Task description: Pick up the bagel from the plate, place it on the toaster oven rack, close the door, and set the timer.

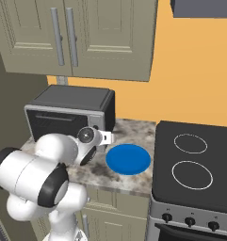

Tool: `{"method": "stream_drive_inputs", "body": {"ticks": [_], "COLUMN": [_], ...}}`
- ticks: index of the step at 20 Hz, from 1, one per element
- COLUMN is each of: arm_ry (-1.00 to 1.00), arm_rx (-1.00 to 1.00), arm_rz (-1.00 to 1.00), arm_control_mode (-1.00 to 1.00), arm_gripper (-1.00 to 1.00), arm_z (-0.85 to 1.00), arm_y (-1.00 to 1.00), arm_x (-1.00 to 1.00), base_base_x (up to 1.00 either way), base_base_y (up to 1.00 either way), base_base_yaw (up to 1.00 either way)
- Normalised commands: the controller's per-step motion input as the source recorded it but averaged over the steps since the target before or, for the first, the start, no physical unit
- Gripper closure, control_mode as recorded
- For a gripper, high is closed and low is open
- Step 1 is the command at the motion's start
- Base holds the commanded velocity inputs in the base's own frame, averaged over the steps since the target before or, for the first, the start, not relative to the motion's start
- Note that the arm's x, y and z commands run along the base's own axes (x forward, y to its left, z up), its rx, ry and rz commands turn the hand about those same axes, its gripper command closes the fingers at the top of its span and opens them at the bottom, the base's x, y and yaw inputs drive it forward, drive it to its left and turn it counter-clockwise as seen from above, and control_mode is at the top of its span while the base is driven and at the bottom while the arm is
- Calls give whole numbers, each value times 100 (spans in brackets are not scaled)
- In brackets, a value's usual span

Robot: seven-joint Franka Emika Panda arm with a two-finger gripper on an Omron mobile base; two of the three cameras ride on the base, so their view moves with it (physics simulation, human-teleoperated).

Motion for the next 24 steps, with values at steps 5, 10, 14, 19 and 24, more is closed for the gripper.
{"method": "stream_drive_inputs", "body": {"ticks": [5,10,14,19,24], "arm_ry": [0,0,0,0,0], "arm_rx": [0,0,0,0,0], "arm_rz": [-5,-4,-3,-2,0], "arm_control_mode": [-100,-100,-100,-100,-100], "arm_gripper": [-100,-100,-100,-100,-100], "arm_z": [-1,0,0,-6,-16], "arm_y": [0,0,0,0,0], "arm_x": [0,0,0,0,0], "base_base_x": [0,0,0,0,0], "base_base_y": [0,0,0,0,0], "base_base_yaw": [0,0,0,0,0]}}
